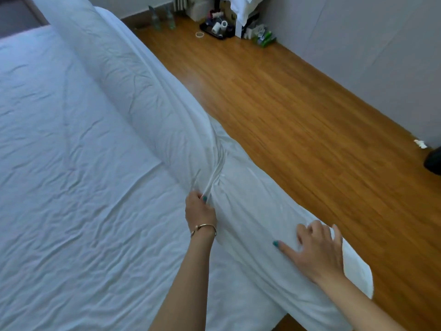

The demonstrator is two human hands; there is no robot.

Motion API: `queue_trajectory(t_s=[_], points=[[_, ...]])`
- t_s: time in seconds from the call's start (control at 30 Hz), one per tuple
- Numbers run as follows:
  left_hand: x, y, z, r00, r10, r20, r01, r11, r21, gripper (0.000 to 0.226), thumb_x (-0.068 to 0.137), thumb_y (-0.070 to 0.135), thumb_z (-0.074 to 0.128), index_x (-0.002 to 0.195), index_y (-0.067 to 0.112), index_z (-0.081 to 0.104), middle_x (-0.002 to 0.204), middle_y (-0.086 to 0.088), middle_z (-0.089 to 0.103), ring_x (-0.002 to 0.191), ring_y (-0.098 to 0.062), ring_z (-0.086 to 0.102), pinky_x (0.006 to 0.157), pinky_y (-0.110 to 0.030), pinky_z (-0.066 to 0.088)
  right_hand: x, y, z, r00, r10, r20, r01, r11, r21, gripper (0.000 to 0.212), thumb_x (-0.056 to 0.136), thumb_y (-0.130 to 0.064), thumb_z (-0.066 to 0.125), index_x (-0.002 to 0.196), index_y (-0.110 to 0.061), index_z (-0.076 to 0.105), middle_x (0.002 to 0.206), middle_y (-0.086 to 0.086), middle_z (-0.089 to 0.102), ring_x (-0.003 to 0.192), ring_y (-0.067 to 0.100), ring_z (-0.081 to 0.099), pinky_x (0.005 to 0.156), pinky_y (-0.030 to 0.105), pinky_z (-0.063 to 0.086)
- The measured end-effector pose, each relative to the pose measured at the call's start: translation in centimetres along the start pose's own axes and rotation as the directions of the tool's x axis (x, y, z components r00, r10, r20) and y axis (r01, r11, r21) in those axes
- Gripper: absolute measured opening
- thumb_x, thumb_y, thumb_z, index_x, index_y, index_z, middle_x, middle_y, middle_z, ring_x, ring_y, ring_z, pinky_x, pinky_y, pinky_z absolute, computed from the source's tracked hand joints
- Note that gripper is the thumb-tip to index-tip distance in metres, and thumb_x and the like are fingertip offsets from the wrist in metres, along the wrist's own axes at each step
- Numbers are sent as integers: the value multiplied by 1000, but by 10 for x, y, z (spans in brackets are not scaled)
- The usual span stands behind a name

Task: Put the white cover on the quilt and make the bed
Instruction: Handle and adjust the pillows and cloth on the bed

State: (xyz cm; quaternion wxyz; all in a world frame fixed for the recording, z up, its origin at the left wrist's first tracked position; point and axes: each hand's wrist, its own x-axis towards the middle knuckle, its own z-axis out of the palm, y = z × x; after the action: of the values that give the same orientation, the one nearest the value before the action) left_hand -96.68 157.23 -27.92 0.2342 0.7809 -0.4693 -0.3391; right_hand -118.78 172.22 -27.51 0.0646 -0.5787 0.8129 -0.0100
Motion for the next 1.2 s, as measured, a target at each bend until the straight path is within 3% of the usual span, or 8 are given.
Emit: queue_trajectory(t_s=[0.1, 0.17, 0.33, 0.43, 0.57, 0.73, 0.93, 1.2], points=[[5, -8, 7, 999, -34, 5, 34, 997, -73, 9, 92, 0, 47, 89, 8, 49, 94, -9, 54, 85, -32, 53, 69, -31, 32, 39, -49, -8, 998, -26, 56, 16, 985, 172, 80, 64, -97, 28, 101, -29, 50, 116, -7, 44, 110, 24, 51, 90, 38, 43], [13, -20, 9, 998, -55, -19, 52, 988, -148, 10, 93, 2, 50, 85, 9, 50, 90, -8, 56, 83, -29, 52, 69, -28, 31, 56, -73, 4, 982, -64, 178, 35, 986, 160, 102, 59, -97, 36, 145, -44, 19, 158, -6, 15, 141, 22, 25, 110, 46, 31], [44, -47, 4, 946, -319, -52, 286, 901, -325, 13, 89, 9, 64, 97, 2, 70, 102, -19, 67, 100, -34, 61, 80, -28, 39, 45, -97, 46, 994, -113, 13, 113, 994, 11, 101, 61, -89, 50, 149, -47, 24, 153, 1, 38, 132, 35, 44, 102, 63, 32], [30, -13, 2, 901, 145, -410, -222, 964, -148, 26, 77, 1, 62, 101, 5, 70, 111, -18, 58, 105, -25, 51, 89, -28, 37, 45, -104, 54, 992, -112, -56, 111, 994, -23, 96, 63, -85, 52, 146, -43, 32, 150, 4, 42, 129, 37, 46, 102, 64, 30], [46, 49, 19, 531, 838, -128, -807, 546, 224, 28, 65, -7, 73, 86, 11, 69, 85, -5, 62, 80, -23, 58, 68, -30, 47, 40, -106, 54, 994, -106, -34, 105, 994, -41, 93, 66, -85, 53, 146, -40, 38, 148, 7, 44, 128, 38, 48, 101, 64, 31], [125, 114, 13, 782, 435, 446, -622, 514, 590, 29, 89, 18, 56, 117, 13, 53, 119, -5, 50, 115, -24, 46, 75, -29, 37, 41, -105, 57, 996, -86, -18, 86, 996, -18, 95, 64, -86, 51, 146, -41, 32, 148, 6, 44, 129, 38, 47, 101, 66, 31], [127, 106, 0, 762, 492, 421, -617, 355, 702, 24, 94, 11, 42, 115, 10, 54, 112, -5, 56, 102, -24, 57, 69, -29, 36, 43, -108, 54, 997, -78, 8, 78, 997, 1, 93, 66, -89, 45, 145, -41, 34, 149, 6, 44, 129, 37, 46, 102, 66, 30], [118, 65, -32, 939, 319, -129, -342, 905, -252, 22, 100, 10, 44, 79, 9, 46, 60, 6, 41, 55, -10, 39, 54, -16, 32, 39, -109, 57, 998, -64, -24, 65, 998, 12, 94, 64, -86, 51, 144, -39, 36, 147, 8, 46, 129, 38, 47, 103, 65, 28]])
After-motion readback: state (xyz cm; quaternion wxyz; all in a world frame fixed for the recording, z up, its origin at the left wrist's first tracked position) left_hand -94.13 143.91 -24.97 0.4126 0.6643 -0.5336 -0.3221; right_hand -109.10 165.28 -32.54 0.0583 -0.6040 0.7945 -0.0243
